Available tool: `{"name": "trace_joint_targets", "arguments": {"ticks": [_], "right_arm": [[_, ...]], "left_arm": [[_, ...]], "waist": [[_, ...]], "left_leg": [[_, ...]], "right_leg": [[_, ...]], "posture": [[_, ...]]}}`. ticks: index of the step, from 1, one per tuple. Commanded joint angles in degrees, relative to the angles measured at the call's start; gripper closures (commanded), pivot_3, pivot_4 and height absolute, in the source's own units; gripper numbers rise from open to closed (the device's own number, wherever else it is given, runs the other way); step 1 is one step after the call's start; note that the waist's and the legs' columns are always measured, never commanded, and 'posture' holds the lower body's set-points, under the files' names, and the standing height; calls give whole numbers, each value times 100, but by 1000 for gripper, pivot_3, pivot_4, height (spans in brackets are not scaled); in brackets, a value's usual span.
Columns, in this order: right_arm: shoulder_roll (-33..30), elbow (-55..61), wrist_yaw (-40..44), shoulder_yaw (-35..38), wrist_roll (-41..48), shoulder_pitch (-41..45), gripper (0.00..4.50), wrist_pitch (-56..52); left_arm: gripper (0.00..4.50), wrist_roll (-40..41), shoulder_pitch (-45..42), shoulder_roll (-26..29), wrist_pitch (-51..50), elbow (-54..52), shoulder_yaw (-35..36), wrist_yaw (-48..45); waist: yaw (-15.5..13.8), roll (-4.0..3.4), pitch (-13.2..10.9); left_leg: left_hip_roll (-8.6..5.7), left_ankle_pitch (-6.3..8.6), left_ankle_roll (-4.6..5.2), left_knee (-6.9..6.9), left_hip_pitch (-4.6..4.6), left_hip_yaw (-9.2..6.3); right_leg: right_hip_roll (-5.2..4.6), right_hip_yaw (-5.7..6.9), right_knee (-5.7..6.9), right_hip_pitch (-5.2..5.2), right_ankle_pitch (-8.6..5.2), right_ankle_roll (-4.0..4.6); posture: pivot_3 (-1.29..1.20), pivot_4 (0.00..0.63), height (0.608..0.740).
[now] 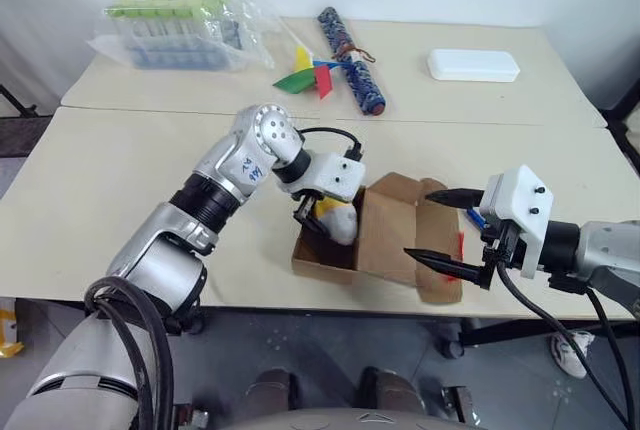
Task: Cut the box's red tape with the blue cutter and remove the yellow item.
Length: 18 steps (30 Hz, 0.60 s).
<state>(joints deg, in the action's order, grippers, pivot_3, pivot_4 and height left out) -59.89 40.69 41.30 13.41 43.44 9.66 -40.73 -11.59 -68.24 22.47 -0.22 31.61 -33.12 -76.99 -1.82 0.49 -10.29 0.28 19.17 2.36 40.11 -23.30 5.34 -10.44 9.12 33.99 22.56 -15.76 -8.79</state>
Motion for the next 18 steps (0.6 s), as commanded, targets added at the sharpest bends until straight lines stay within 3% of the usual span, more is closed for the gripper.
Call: {"name": "trace_joint_targets", "arguments": {"ticks": [1, 8, 13, 18], "right_arm": [[23, 201, -78, 322, 28, -37, 0, -45], [-24, 86, 92, 363, -21, -50, 0, 10], [-94, -183, 366, 261, -128, 150, 0, 131], [-132, -487, 614, 134, -242, 460, 0, 167]], "left_arm": [[914, -66, -67, -34, 108, -50, 200, 204], [3025, -2, -126, 47, -115, -204, 408, 174], [4233, 152, -148, 118, -623, -531, 612, 1], [4440, 303, -176, 87, -1232, -710, 875, 14]], "waist": [[6, 0, 0], [12, 0, 0], [15, 0, 0], [20, 0, 0]], "left_leg": [[0, 0, 0, 0, 0, 0], [0, 0, 0, 0, 0, 1], [0, 0, 0, 0, 0, 1], [1, 0, 0, 1, 1, 1]], "right_leg": [[0, 0, 0, 0, 0, 0], [1, 1, 2, 0, 0, 0], [1, 1, 3, 0, 0, 0], [1, 1, 6, 0, 0, 0]], "posture": [[0, 150, 740], [0, 150, 740], [0, 150, 740], [0, 150, 740]]}}
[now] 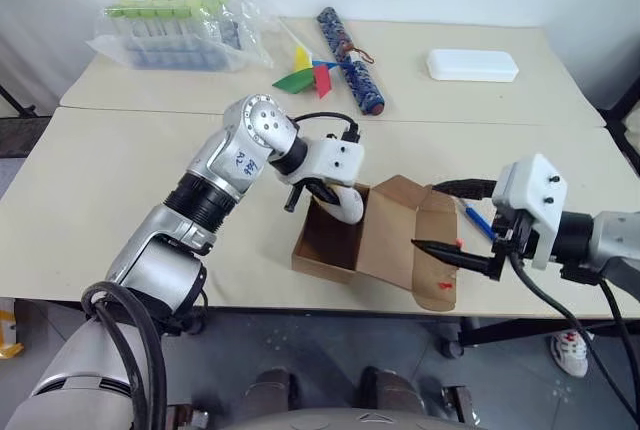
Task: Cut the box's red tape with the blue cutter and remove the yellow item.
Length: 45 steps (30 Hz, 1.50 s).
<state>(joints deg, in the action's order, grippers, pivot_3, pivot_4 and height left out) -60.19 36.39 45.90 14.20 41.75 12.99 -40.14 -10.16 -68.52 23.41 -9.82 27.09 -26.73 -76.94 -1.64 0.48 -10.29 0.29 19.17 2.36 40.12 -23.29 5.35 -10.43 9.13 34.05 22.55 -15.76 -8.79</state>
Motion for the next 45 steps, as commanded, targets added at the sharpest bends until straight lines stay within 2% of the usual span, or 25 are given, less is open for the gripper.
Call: {"name": "trace_joint_targets", "arguments": {"ticks": [1, 7, 15, 19, 25, 29, 33, 43, 45], "right_arm": [[-131, -112, 215, 24, -106, 192, 0, 115], [-58, -755, 567, -113, -26, 971, 0, 182], [559, -1743, 1130, -502, -8, 2050, 0, 468], [1201, -2535, 1422, -737, 273, 2912, 0, 397], [1596, -3226, 2141, -1350, -130, 3484, 0, 581], [1784, -3481, 2475, -1600, -368, 3667, 0, 745], [1949, -3749, 2634, -1692, -571, 3881, 0, 867], [1979, -3795, 2917, -1599, -706, 4004, 0, 971], [1980, -3862, 2948, -1598, -736, 4047, 0, 1003]], "left_arm": [[4440, 226, -181, -19, -504, -285, 352, 69], [4440, 681, -570, 37, -2388, -392, 1534, 1179], [4440, 711, -31, 563, -4241, -1545, 2172, 2312], [4440, 401, 984, 1270, -5454, -2041, 2251, 2999], [4440, 461, 2200, 1880, -6247, -2868, 2210, 3460], [4440, 587, 2600, 2157, -6411, -3163, 2215, 3585], [3126, 820, 2649, 2188, -6756, -3331, 2525, 3727], [14, 1528, 2631, 2954, -7178, -4285, 2929, 3604], [14, 1780, 2703, 3189, -7215, -4474, 3067, 3446]], "waist": [[1, 0, 0], [22, 2, -2], [40, 1, -3], [100, -2, -1], [106, 6, -7], [112, 4, -6], [157, 4, -6], [173, 4, -7], [174, 3, -7]], "left_leg": [[0, 0, 0, 0, 0, 0], [1, 0, 0, 2, 0, -4], [2, -2, -4, -6, 10, -4], [2, -3, -5, -4, 14, -5], [4, -5, -12, -7, 13, -17], [3, -4, -15, -5, 16, -16], [5, -7, -20, -5, 19, -15], [7, -7, -25, -8, 18, -16], [8, -7, -25, -9, 19, -17]], "right_leg": [[0, 0, 2, 0, 0, 0], [0, -1, 4, 1, 0, 0], [1, -2, 25, 4, 0, -1], [0, -6, 27, 4, 0, -1], [2, -5, 57, 11, 0, -1], [0, -10, 57, 11, 0, -1], [1, -12, 62, 11, 0, 0], [2, -13, 66, 18, 0, 0], [2, -16, 66, 19, 0, 1]], "posture": [[0, 150, 740], [0, 150, 740], [0, 150, 740], [0, 150, 740], [0, 150, 740], [0, 150, 740], [0, 150, 740], [0, 150, 740], [0, 150, 740]]}}
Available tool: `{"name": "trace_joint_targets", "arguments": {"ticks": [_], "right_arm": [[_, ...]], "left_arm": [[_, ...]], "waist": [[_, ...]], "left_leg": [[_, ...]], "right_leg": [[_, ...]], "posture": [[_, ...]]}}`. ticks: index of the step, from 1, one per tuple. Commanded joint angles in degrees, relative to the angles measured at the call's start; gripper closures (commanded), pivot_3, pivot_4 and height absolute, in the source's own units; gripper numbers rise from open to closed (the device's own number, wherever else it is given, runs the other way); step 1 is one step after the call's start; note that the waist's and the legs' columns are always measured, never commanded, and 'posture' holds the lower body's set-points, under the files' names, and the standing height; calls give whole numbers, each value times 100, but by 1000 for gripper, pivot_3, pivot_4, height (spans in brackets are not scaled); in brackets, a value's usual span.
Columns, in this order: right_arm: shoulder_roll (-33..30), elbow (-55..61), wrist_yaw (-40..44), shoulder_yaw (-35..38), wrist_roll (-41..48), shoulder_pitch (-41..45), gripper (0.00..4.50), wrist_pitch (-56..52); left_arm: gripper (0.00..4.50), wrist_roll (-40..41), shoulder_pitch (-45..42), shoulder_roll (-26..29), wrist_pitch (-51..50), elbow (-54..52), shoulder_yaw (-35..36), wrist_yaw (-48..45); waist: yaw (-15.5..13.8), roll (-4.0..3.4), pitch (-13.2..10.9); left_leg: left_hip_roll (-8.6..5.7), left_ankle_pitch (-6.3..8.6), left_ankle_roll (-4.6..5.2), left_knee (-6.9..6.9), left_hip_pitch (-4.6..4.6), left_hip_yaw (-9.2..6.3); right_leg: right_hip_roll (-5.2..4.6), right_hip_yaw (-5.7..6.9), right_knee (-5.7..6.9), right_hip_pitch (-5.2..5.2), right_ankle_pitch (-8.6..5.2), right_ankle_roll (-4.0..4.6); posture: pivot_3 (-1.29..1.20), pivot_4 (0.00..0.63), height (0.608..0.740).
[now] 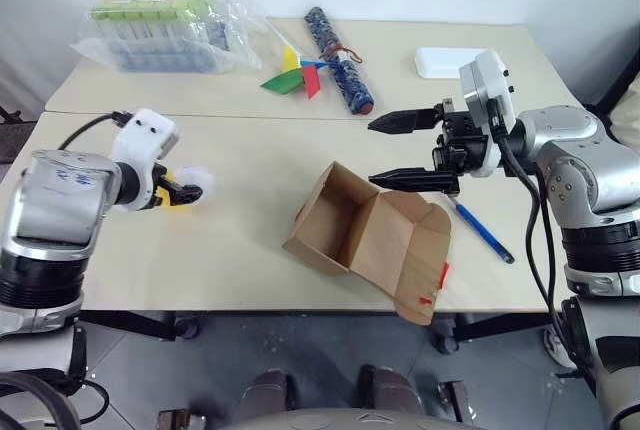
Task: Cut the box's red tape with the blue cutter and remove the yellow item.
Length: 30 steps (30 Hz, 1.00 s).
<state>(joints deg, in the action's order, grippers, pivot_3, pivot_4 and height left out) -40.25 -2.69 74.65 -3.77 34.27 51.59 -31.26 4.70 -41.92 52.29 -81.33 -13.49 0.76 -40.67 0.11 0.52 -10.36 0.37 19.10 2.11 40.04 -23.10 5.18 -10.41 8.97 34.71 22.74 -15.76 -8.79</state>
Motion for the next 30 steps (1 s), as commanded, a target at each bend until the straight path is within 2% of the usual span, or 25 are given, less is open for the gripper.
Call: {"name": "trace_joint_targets", "arguments": {"ticks": [1, 3, 5, 7, 10, 12, 14, 17, 18, 21, 24, 30], "right_arm": [[-22, 24, 93, 204, 5, 200, 0, 124], [-21, -150, 130, 207, -70, 278, 0, 194], [-37, -339, 73, 315, -75, 399, 0, 181], [-92, -476, 45, 414, -100, 467, 0, 187], [-219, -596, -28, 630, -124, 431, 0, 180], [-358, -538, -127, 840, -90, 290, 0, 118], [-529, -358, -221, 1083, -12, 37, 0, 52], [-678, -245, -233, 1294, 46, -209, 0, 54], [-783, -204, -220, 1425, 62, -381, 0, 40], [-1316, 186, 27, 2014, -1, -1647, 0, 202], [-1657, 169, 243, 2429, -43, -2515, 0, 451], [-2180, -714, 718, 2710, -582, -3622, 0, 1386]], "left_arm": [[14, 428, 94, 425, -90, -530, 406, -276], [14, 713, 215, 610, -39, -688, 657, -470], [14, 1007, 647, 677, 648, -937, 1139, -810], [14, 1411, 976, 358, 1302, -1101, 1693, -1058], [14, 2009, 1283, -412, 2303, -1146, 2370, -1255], [14, 2166, 1662, -700, 3022, -1316, 2477, -1422], [14, 2330, 1981, -913, 3310, -1462, 2473, -1398], [14, 2222, 2268, -955, 3825, -1539, 2285, -1273], [14, 2312, 2391, -976, 3906, -1527, 2221, -1355], [14, 2644, 3102, -826, 4316, -1098, 2234, -2229], [14, 2572, 3521, -655, 4922, -584, 2342, -2651], [14, 2530, 3325, -493, 5679, 791, 2577, -2749]], "waist": [[4, 0, 0], [5, 0, 0], [13, -2, -1], [-1, -3, -2], [-28, -4, -2], [-18, -3, -2], [-19, -3, -2], [-10, -3, -2], [-8, -4, -2], [-42, -8, 1], [-54, -8, 0], [-32, -12, -2]], "left_leg": [[0, 0, 0, 0, 2, 0], [2, 2, -3, -1, 2, 0], [4, 2, -3, -1, 2, 0], [14, 3, -5, -2, 2, -2], [26, 2, -6, 7, -1, 3], [24, 2, -6, 9, -2, 4], [21, 3, -6, 3, 0, 6], [10, 4, -8, 1, 0, 8], [11, 4, -8, 1, 0, 10], [13, 5, -8, 0, 10, 14], [7, 9, -4, -4, 7, 21], [14, 5, -2, -1, 43, 29]], "right_leg": [[0, -1, 1, 0, 0, 0], [1, -3, 1, 2, 0, 1], [2, -3, 0, 2, -1, 1], [2, -7, -1, 6, -2, 4], [2, -1, 4, 2, -3, 6], [3, 1, 2, -1, -3, 7], [2, 1, 0, -1, -3, 6], [5, 5, 0, -1, -3, 7], [6, 4, 0, -1, -3, 7], [5, 1, 0, -5, -4, 7], [4, 3, -12, -6, -4, 7], [3, -8, -23, -33, -6, 12]], "posture": [[0, 150, 740], [0, 150, 740], [0, 150, 740], [0, 150, 740], [0, 150, 740], [0, 150, 740], [0, 150, 740], [0, 150, 740], [0, 150, 740], [0, 150, 740], [0, 150, 740], [0, 150, 740]]}}
